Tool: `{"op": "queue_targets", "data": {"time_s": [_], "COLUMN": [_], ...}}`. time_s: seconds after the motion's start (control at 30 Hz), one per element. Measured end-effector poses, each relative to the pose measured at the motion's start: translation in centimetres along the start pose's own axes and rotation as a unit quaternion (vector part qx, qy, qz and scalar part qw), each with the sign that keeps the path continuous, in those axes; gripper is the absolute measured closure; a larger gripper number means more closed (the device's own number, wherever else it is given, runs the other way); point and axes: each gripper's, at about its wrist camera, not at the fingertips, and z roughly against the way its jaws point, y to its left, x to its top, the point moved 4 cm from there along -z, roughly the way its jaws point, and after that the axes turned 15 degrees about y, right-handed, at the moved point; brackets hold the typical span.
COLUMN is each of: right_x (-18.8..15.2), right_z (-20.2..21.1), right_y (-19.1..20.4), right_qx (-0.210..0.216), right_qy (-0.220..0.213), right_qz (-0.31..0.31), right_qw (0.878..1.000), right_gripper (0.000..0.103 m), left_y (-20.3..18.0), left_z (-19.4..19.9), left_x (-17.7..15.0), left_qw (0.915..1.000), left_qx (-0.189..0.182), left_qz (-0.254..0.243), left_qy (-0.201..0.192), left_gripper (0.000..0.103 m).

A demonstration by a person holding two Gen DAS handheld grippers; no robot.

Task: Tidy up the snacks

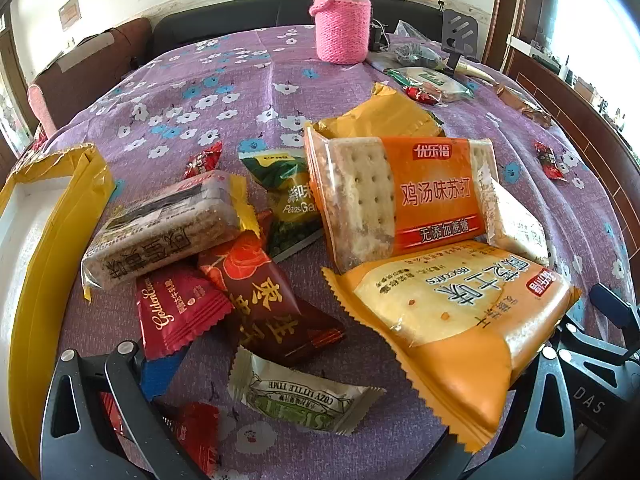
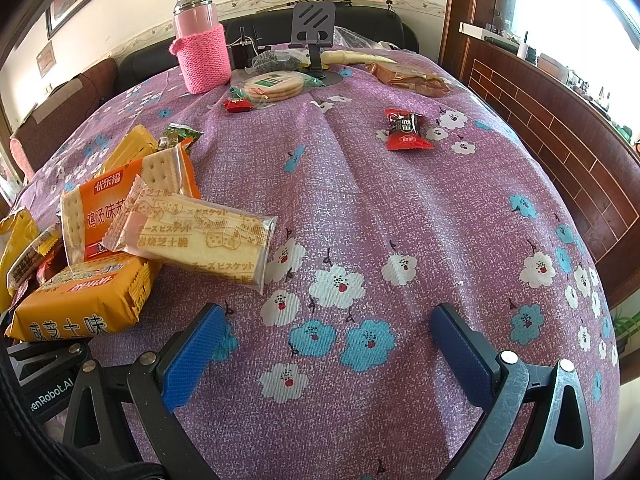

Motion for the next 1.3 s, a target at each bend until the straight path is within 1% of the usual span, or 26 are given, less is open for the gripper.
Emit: {"op": "queue_targets", "data": {"time_s": [0.2, 0.27, 0.4, 0.47, 0.53, 0.57, 0.6, 0.63, 0.67, 0.73, 0.8, 0.87, 0.9, 0.97, 1.0, 1.07, 1.1, 1.17, 1.2, 1.23, 1.27, 1.3], "right_x": [0.0, 0.0, 0.0, 0.0, 0.0, 0.0, 0.0, 0.0, 0.0, 0.0, 0.0, 0.0, 0.1, -0.1, -0.4, -1.0, -1.1, -1.8, -2.1, -2.4, -2.6, -2.9], "right_z": [0.0, 0.0, 0.0, 0.0, 0.0, 0.0, 0.0, -0.1, -0.1, -0.2, -0.2, -0.2, -0.2, -0.1, 0.1, 0.3, 0.3, 0.6, 0.9, 1.2, 1.8, 2.9], "right_y": [0.0, 0.0, 0.0, 0.0, 0.0, 0.0, 0.0, 0.0, 0.0, 0.1, 0.2, 0.2, 0.1, -0.3, -0.4, -0.1, -0.2, -0.2, -0.2, -0.2, -0.3, -0.2], "right_qx": [0.0, 0.0, 0.0, 0.0, 0.0, 0.0, 0.0, 0.0, 0.0, 0.0, 0.002, 0.007, 0.009, 0.011, 0.011, 0.008, 0.008, 0.008, 0.004, -0.002, -0.006, -0.002], "right_qy": [0.0, 0.0, 0.0, 0.0, 0.0, 0.0, 0.0, 0.0, 0.0, 0.0, 0.0, 0.007, 0.015, 0.035, 0.043, 0.052, 0.051, 0.05, 0.051, 0.051, 0.045, 0.032], "right_qz": [0.0, 0.0, 0.0, 0.0, 0.0, 0.0, 0.0, 0.0, 0.0, 0.0, 0.001, 0.008, 0.014, 0.021, 0.024, 0.037, 0.039, 0.045, 0.048, 0.049, 0.05, 0.05], "right_qw": [1.0, 1.0, 1.0, 1.0, 1.0, 1.0, 1.0, 1.0, 1.0, 1.0, 1.0, 1.0, 1.0, 0.999, 0.999, 0.998, 0.998, 0.998, 0.998, 0.997, 0.998, 0.998], "right_gripper": [0.0, 0.0, 0.0, 0.0, 0.0, 0.0, 0.0, 0.0, 0.0, 0.0, 0.0, 0.0, 0.0, 0.0, 0.0, 0.0, 0.0, 0.0, 0.003, 0.007, 0.016, 0.017], "left_y": [-0.2, -0.4, -0.6, -0.7, -0.3, 0.0, 0.2, 0.6, 1.2, 2.5, 4.2, 5.9, 6.9, 8.8, 9.9, 11.8, 12.4, 13.6, 13.9, 14.2, 14.6, 14.9], "left_z": [0.4, 0.4, 0.8, 1.2, 2.0, 2.6, 3.2, 3.8, 4.9, 7.5, 10.7, 12.7, 13.4, 13.6, 13.7, 14.1, 14.6, 16.1, 16.7, 17.3, 17.4, 17.2], "left_x": [-0.9, -1.1, -2.0, -2.8, -3.7, -4.4, -4.8, -5.2, -5.5, -6.0, -6.5, -6.8, -6.7, -6.2, -6.0, -6.0, -6.3, -7.5, -7.8, -8.0, -7.9, -7.7], "left_qw": [0.9995, 0.9992, 0.9981, 0.997, 0.9953, 0.9935, 0.9924, 0.9916, 0.9909, 0.9902, 0.9862, 0.9822, 0.9819, 0.9855, 0.987, 0.9861, 0.9836, 0.9748, 0.9704, 0.9654, 0.964, 0.9641], "left_qx": [-0.004, -0.006, -0.018, -0.03, -0.061, -0.086, -0.101, -0.112, -0.122, -0.125, -0.118, -0.116, -0.116, -0.109, -0.105, -0.094, -0.09, -0.062, -0.058, -0.063, -0.071, -0.088], "left_qz": [-0.014, -0.017, -0.045, -0.058, -0.061, -0.06, -0.057, -0.055, -0.054, -0.055, -0.057, -0.053, -0.047, -0.024, -0.005, 0.029, 0.039, 0.055, 0.056, 0.054, 0.053, 0.048], "left_qy": [0.029, 0.034, 0.037, 0.042, 0.044, 0.043, 0.041, 0.034, 0.019, -0.031, -0.101, -0.137, -0.142, -0.128, -0.122, -0.134, -0.151, -0.207, -0.228, -0.247, -0.251, -0.246], "left_gripper": [0.0, 0.0, 0.0, 0.0, 0.0, 0.0, 0.0, 0.0, 0.0, 0.0, 0.0, 0.0, 0.0, 0.0, 0.0, 0.0, 0.0, 0.0, 0.0, 0.0, 0.0, 0.0]}}
